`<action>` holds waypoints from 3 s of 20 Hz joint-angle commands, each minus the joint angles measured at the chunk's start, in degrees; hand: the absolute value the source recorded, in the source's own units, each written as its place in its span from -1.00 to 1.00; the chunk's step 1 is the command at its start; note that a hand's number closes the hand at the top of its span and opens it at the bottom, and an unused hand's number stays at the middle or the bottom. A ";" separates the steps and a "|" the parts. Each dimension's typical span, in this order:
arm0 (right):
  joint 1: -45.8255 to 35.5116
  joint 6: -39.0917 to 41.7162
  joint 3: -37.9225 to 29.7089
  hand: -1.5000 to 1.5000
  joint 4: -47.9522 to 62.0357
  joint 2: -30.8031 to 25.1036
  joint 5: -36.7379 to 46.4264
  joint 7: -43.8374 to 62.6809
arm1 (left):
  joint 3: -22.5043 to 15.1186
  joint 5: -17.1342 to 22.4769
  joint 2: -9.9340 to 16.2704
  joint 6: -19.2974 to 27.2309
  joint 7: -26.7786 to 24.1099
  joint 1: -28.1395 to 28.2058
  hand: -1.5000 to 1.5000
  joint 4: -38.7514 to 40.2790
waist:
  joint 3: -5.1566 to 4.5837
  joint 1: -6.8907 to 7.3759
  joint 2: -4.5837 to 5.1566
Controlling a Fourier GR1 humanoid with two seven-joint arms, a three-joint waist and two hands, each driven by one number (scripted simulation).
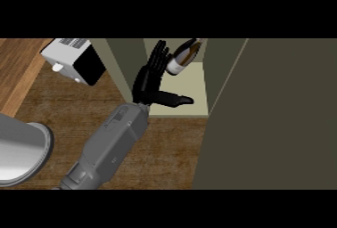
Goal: Pick up the wine, place it into the cabinet and close the cabinet
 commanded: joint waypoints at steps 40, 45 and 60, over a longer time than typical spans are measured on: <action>-1.92 16.25 12.39 1.00 -11.94 -9.17 -1.47 3.83 | 4.51 5.29 24.42 -10.37 2.35 50.38 -1.00 -50.31 | -0.05 -0.36 0.89; -6.07 15.87 14.95 1.00 -10.92 -6.43 0.00 6.67 | 10.22 9.04 29.51 -17.12 2.10 51.62 -1.00 -47.69 | -0.20 0.19 1.01; -16.83 17.70 16.70 1.00 -4.91 2.10 -3.52 12.09 | 13.67 12.49 33.10 -23.71 4.37 52.82 -1.00 -46.36 | -0.39 2.28 1.36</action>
